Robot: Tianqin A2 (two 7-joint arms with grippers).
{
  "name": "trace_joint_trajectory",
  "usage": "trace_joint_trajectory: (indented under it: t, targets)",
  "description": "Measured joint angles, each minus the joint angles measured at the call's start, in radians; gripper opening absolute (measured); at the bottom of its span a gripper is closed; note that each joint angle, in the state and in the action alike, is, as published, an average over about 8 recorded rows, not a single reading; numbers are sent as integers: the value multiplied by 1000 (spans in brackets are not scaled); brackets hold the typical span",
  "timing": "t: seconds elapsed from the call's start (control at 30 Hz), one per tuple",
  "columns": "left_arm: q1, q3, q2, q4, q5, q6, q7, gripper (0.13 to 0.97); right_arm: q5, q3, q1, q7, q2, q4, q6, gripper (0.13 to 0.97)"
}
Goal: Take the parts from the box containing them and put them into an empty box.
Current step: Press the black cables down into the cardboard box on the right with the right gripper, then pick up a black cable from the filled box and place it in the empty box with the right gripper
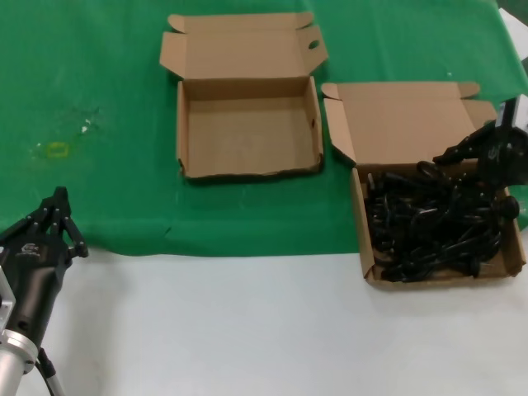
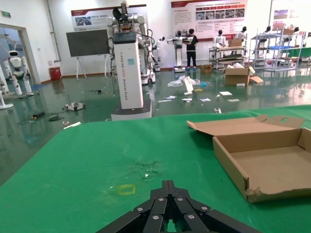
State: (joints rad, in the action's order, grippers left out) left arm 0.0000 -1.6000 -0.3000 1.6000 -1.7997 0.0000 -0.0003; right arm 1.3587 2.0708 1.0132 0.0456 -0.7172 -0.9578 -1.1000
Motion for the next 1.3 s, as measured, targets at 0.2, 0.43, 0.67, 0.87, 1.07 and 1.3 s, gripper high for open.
trace_joint_trajectory:
  t: [0.2, 0.43, 0.67, 0.87, 1.07, 1.3]
  targets:
    - [0, 0, 0, 0, 0, 0, 0, 144, -4, -4, -5, 11, -3, -14, 0, 260]
    - [0, 0, 0, 0, 0, 0, 0, 144, -1, -13, -17, 44, -14, -54, -7, 227]
    - [0, 0, 0, 0, 0, 0, 0, 144, 9, -27, -16, 92, -31, -111, -25, 179]
    - [0, 0, 0, 0, 0, 0, 0, 144, 18, -35, -4, 123, -39, -148, -43, 173]
    - [0, 0, 0, 0, 0, 0, 0, 144, 22, -37, 30, 137, -29, -160, -58, 172]
    - [0, 0, 0, 0, 0, 0, 0, 144, 14, -28, 100, 140, 11, -139, -69, 172]
